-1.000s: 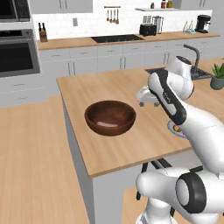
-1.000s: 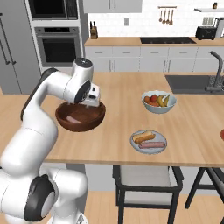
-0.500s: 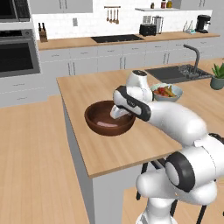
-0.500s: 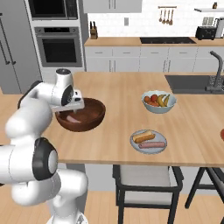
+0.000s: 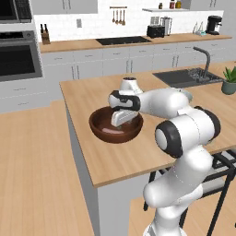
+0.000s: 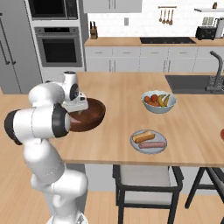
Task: Place one bun and one sausage from the bowl on each plate.
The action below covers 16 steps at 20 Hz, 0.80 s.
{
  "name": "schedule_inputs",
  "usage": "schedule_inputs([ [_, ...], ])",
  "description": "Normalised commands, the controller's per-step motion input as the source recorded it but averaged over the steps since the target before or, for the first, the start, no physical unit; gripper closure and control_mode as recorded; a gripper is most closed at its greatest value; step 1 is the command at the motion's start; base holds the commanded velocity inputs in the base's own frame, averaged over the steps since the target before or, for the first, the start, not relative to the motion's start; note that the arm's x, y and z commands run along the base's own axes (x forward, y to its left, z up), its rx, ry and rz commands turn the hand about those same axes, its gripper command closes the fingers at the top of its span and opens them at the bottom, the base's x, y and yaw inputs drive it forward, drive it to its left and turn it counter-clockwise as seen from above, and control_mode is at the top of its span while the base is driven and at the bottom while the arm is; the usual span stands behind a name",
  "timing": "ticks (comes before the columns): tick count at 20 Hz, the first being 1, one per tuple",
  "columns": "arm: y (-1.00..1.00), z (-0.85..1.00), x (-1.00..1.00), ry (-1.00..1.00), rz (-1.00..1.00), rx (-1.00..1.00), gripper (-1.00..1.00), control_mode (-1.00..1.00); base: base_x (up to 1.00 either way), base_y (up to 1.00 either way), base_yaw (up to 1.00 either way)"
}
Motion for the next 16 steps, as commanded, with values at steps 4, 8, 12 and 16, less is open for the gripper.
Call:
schedule_inputs([
  [4, 0.08, -0.53, 0.22, 0.0, 0.03, -0.04, -1.0, -1.0, 0.0, 0.0, 0.0],
  [8, 0.21, -0.42, 0.51, -0.04, 0.0, -0.03, -1.0, -1.0, 0.0, 0.0, 0.0],
  [12, 0.26, -0.33, 0.19, -0.01, -0.01, -0.03, -1.0, -1.0, 0.0, 0.0, 0.0],
  [16, 0.2, -0.16, 0.49, 0.0, -0.03, 0.0, -1.0, -1.0, 0.0, 0.0, 0.0],
])
